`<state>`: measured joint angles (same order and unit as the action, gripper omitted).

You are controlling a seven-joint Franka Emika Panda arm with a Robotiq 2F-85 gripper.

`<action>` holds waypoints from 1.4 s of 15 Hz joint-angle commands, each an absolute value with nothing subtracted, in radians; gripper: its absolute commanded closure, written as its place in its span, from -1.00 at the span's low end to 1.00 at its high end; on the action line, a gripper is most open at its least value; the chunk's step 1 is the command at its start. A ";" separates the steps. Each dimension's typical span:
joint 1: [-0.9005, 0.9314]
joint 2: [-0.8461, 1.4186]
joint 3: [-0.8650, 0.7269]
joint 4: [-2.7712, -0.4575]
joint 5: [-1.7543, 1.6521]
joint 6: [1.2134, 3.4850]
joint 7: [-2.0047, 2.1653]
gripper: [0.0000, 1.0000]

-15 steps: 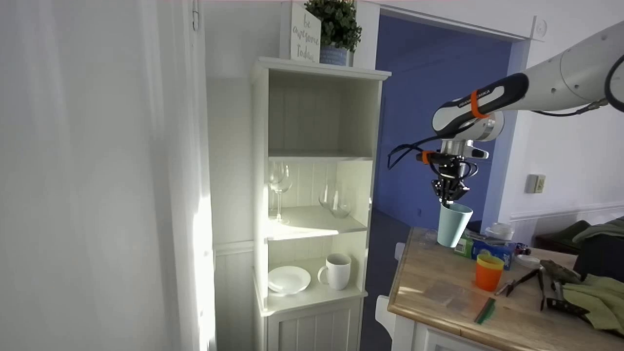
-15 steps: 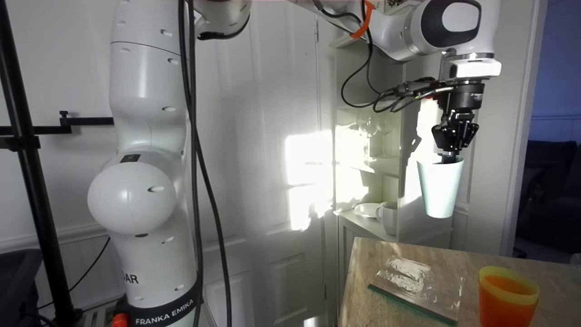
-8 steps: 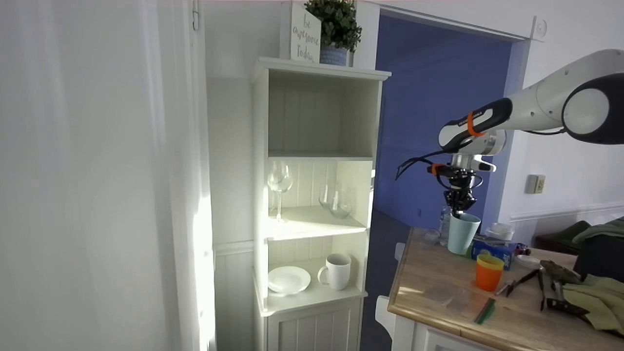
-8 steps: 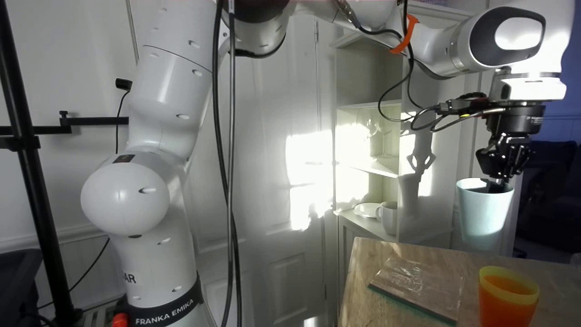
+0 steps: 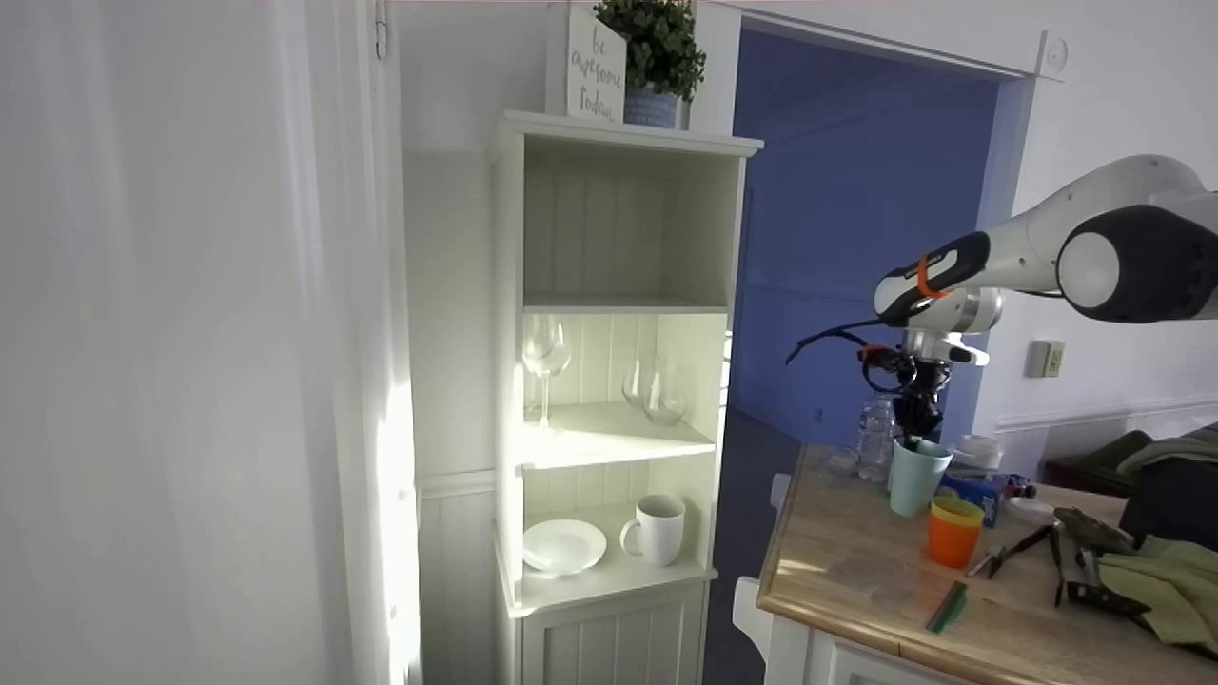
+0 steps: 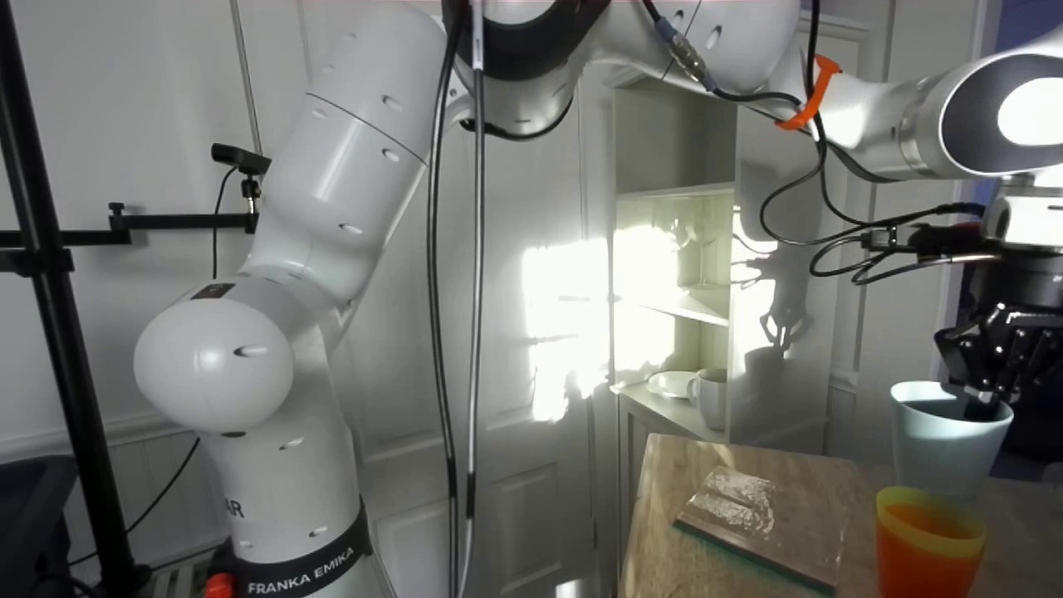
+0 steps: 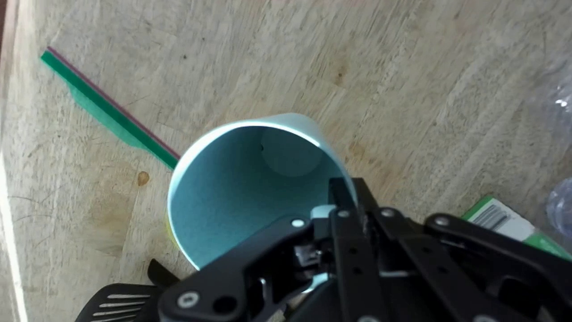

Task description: Put the blue cup on the table

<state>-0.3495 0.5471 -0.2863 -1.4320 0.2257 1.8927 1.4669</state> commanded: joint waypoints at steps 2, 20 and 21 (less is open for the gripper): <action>-0.403 0.628 -0.299 -1.328 0.292 1.902 1.573 0.98; -0.473 0.764 -0.314 -1.227 0.270 1.903 1.803 0.27; -0.473 0.765 -0.315 -1.227 0.268 1.910 1.799 0.14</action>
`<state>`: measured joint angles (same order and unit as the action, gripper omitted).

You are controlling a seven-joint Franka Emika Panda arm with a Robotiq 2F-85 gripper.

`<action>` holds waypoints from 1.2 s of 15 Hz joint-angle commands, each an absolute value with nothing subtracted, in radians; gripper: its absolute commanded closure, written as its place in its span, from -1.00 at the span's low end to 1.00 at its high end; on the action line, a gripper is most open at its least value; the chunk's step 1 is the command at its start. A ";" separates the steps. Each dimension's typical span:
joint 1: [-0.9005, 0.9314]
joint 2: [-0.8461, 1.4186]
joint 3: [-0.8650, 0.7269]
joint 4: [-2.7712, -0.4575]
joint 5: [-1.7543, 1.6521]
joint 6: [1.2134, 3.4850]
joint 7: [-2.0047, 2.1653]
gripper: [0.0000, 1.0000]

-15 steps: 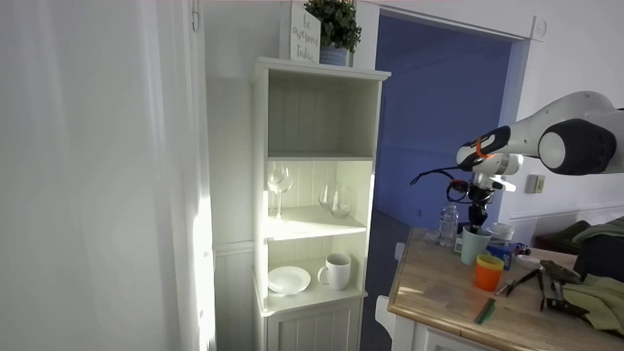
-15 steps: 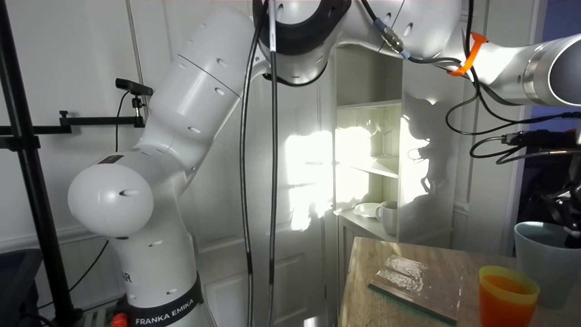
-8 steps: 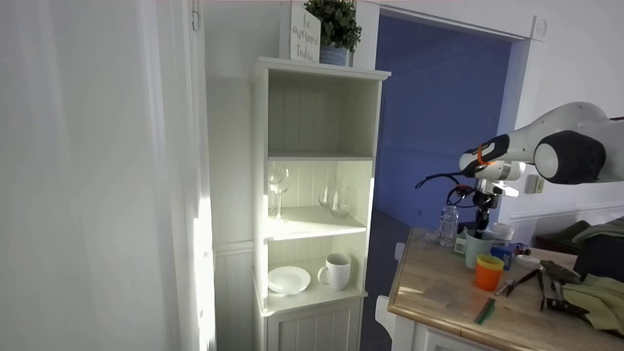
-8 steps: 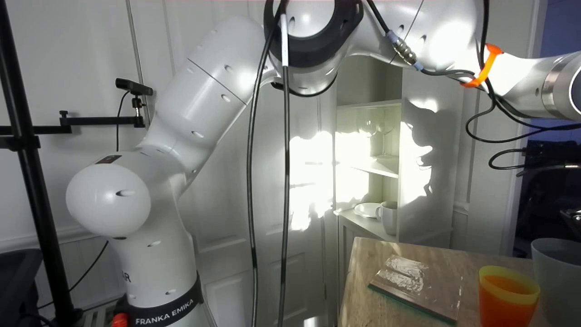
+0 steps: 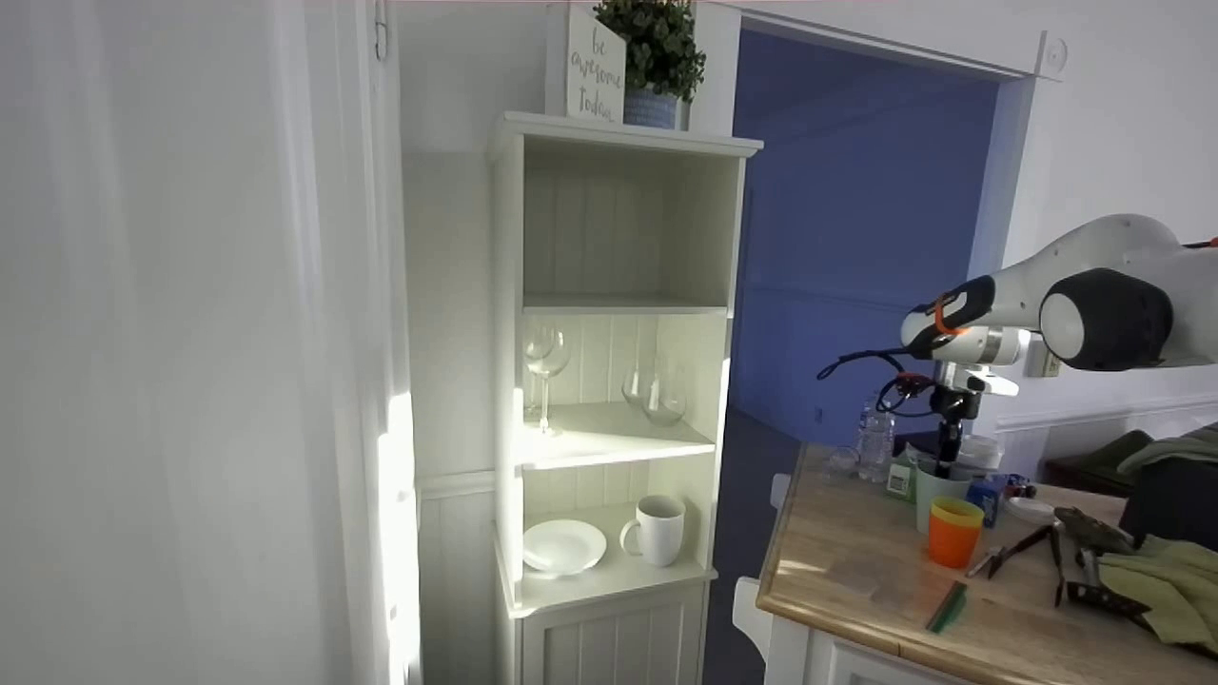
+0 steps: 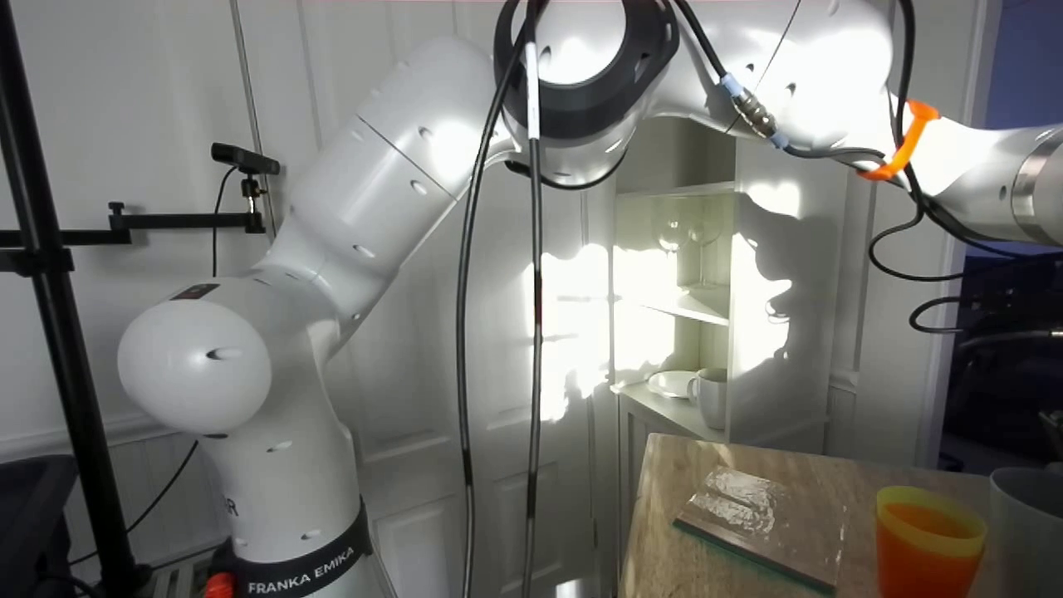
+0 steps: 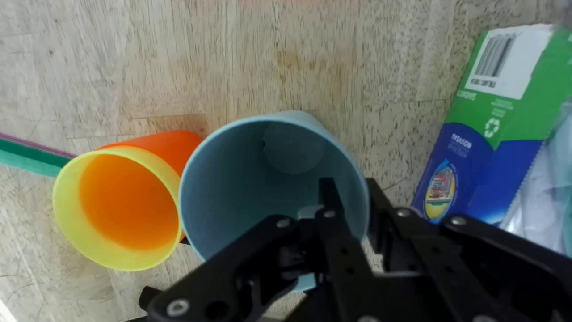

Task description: Put the blue cup on the table

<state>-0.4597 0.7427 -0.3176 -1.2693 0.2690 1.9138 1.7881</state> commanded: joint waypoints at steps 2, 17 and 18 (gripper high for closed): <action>-0.475 0.757 -0.309 -1.224 0.271 1.901 1.785 -0.14; -0.177 0.196 -0.298 -1.564 -0.091 1.751 1.431 -1.00; -0.156 0.156 -0.292 -1.599 -0.122 1.750 1.406 -1.00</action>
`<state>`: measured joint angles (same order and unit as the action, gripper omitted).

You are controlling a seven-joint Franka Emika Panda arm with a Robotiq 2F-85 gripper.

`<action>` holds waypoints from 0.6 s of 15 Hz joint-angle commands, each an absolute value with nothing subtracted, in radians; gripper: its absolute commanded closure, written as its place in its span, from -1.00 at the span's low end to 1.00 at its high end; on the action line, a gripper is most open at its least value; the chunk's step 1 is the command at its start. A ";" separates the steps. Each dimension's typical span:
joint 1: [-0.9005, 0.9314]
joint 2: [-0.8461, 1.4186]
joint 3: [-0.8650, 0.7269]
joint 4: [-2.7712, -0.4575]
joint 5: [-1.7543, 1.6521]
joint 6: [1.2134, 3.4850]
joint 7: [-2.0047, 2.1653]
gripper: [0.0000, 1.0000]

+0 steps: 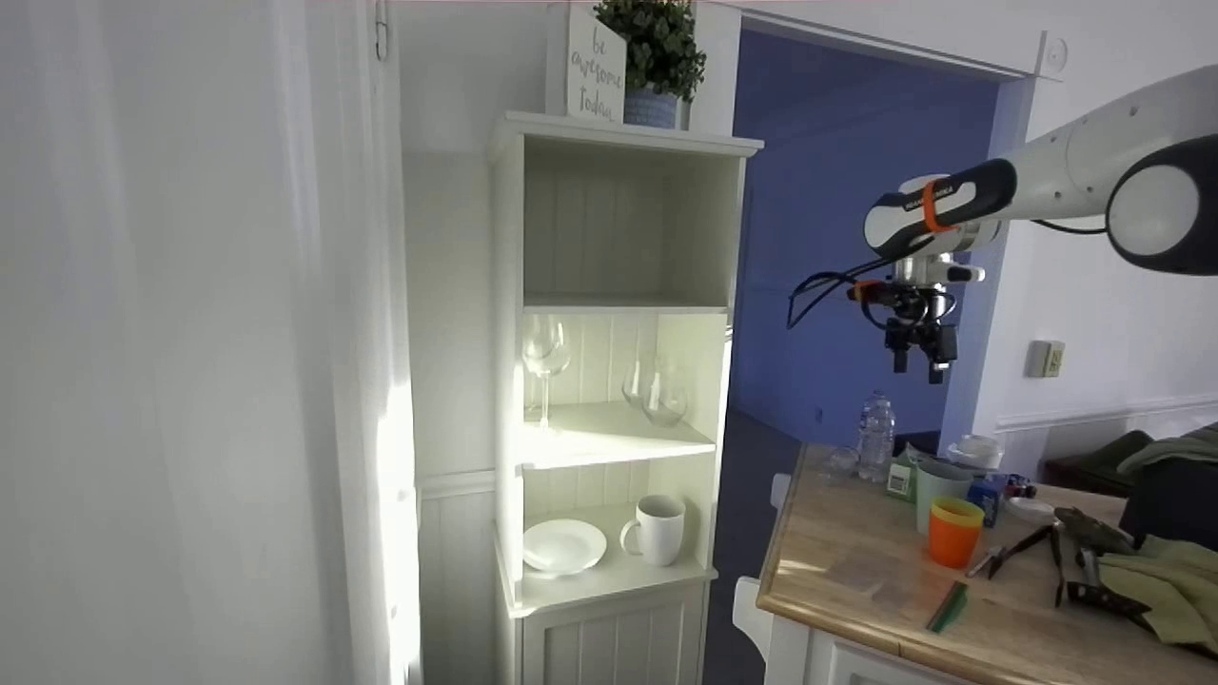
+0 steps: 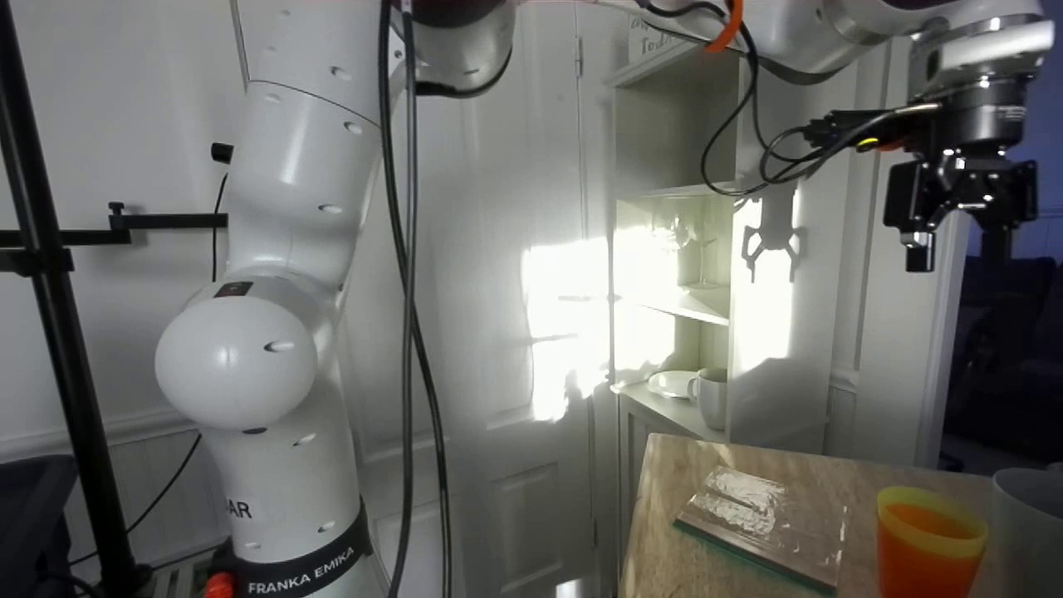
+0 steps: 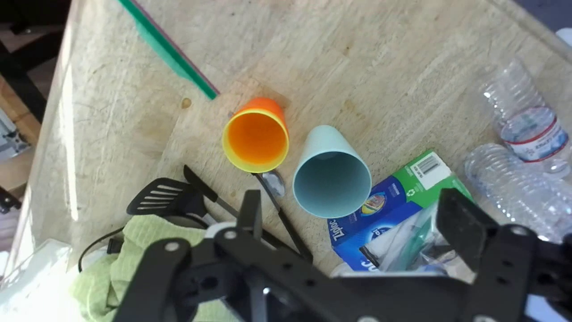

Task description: Put the blue cup on the table

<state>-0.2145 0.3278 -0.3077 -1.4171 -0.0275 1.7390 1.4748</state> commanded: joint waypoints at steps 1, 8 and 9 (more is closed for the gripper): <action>-0.137 0.106 -0.287 -1.649 -0.155 1.752 1.378 -1.00; -0.156 0.069 -0.242 -1.660 -0.185 1.728 1.319 -1.00; -0.157 0.067 -0.242 -1.666 -0.186 1.729 1.317 -1.00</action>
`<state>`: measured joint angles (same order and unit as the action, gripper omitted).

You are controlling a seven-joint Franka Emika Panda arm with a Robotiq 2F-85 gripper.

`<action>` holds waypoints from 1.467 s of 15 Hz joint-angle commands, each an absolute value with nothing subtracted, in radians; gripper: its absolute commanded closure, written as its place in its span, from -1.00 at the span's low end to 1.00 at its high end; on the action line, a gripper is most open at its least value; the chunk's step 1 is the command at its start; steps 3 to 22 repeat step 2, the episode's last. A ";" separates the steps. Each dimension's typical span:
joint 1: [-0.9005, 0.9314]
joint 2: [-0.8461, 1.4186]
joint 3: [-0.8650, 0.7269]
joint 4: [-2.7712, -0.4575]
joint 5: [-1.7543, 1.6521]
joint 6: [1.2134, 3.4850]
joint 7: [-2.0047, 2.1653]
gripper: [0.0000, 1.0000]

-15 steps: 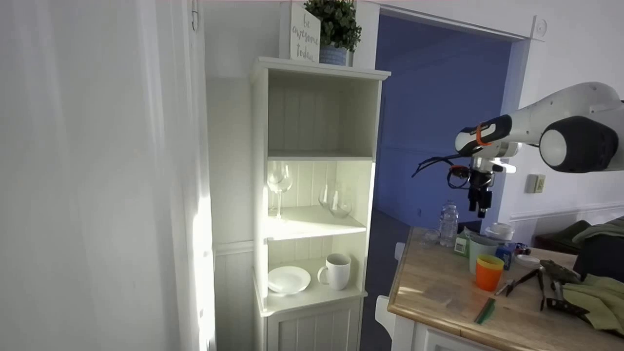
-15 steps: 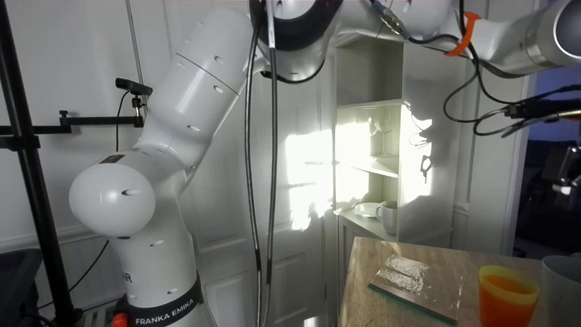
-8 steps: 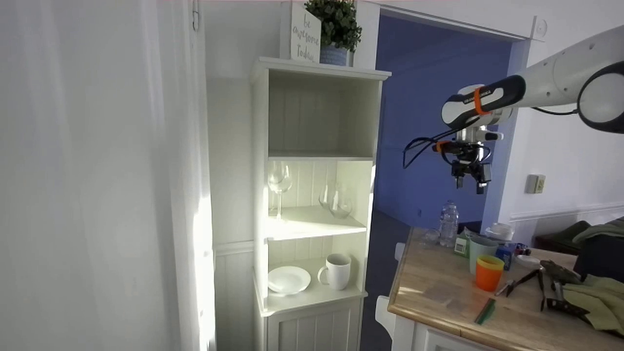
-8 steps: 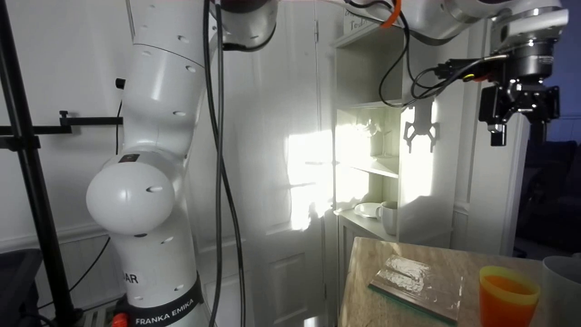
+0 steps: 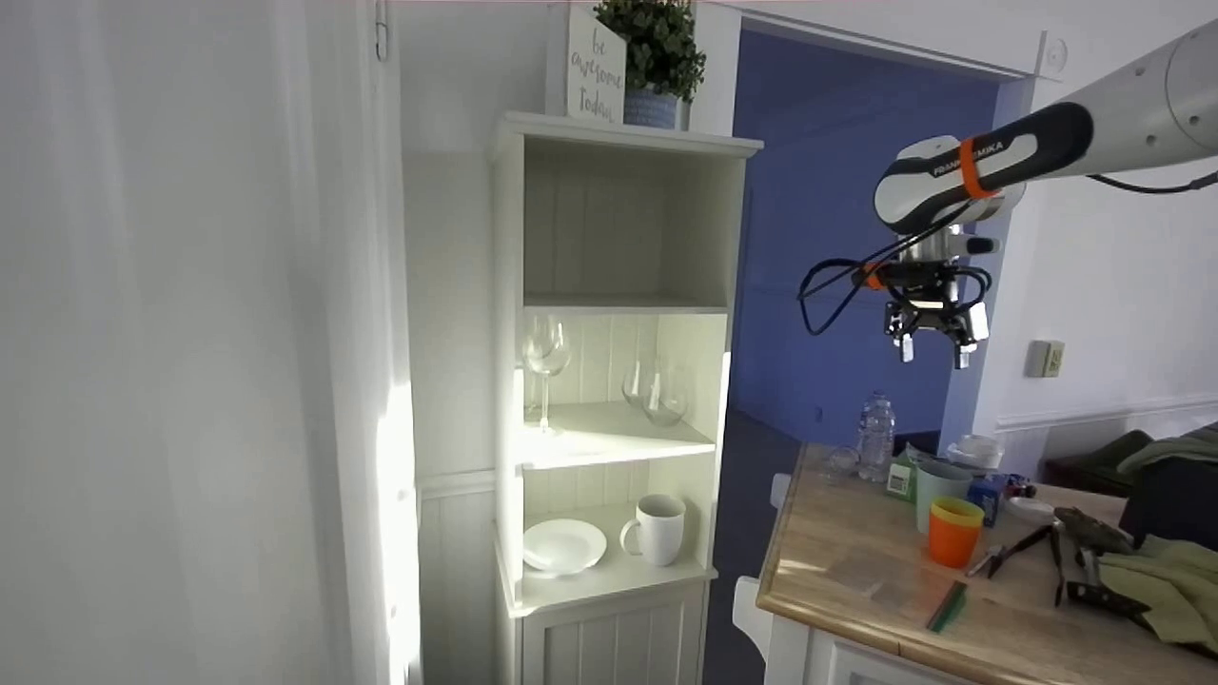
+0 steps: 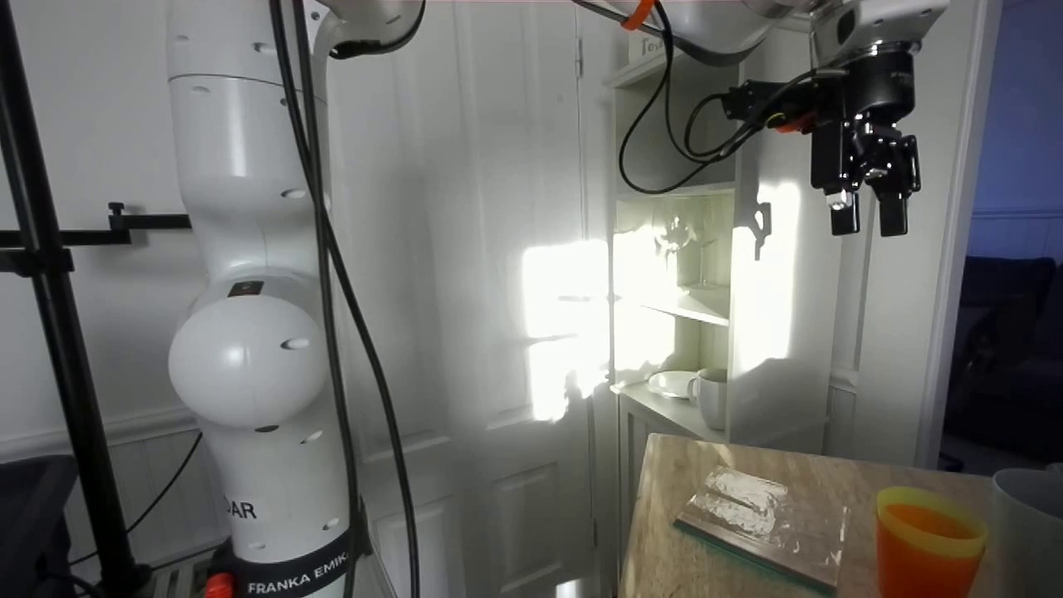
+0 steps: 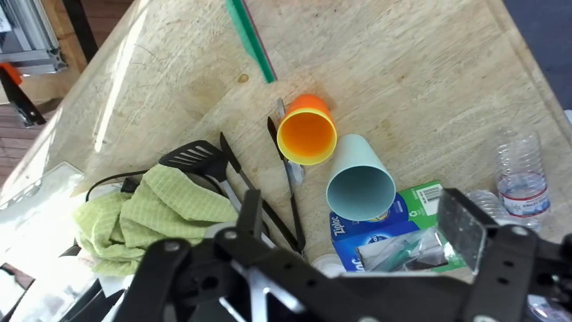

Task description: Put the blue cup on the table

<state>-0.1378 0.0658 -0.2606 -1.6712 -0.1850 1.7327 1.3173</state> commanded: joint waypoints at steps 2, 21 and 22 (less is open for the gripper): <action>-0.157 0.068 -0.242 -1.670 -0.186 1.729 1.315 -1.00; -0.157 0.068 -0.242 -1.670 -0.186 1.729 1.315 -1.00; -0.157 0.068 -0.242 -1.670 -0.186 1.729 1.315 -1.00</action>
